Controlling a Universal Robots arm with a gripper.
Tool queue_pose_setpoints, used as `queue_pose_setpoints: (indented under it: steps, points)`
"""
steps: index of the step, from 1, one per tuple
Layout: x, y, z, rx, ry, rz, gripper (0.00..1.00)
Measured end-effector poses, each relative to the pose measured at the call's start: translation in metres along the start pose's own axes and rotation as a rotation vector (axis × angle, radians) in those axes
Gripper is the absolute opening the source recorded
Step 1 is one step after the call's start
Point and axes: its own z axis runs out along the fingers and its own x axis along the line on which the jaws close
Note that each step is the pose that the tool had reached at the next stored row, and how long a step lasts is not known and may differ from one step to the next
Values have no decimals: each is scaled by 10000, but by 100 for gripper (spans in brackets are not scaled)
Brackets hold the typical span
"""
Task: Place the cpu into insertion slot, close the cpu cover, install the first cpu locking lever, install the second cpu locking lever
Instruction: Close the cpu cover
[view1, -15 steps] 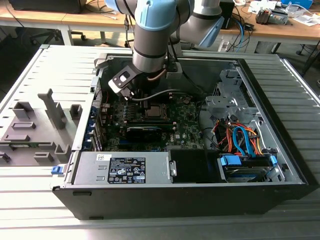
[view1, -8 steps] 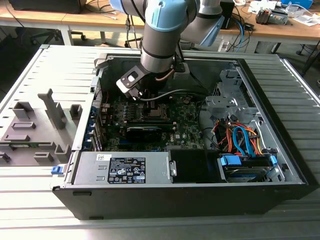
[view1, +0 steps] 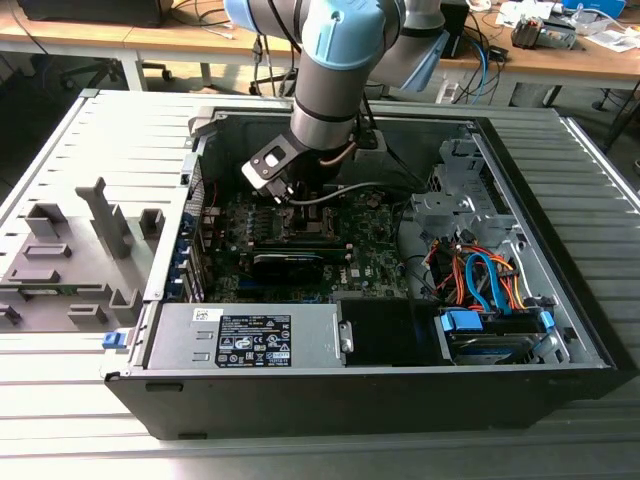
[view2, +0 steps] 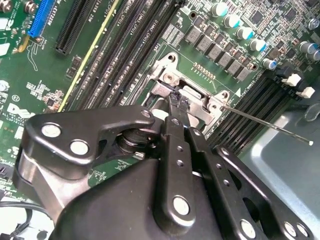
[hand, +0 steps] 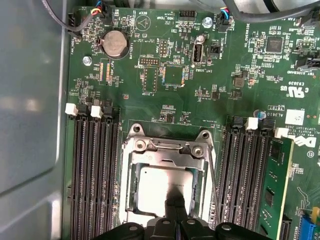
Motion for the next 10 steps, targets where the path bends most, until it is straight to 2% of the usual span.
queue_pose_setpoints:
  steps: [10]
  points:
    - [-4, 4, 33, 0, -6, 53, 11]
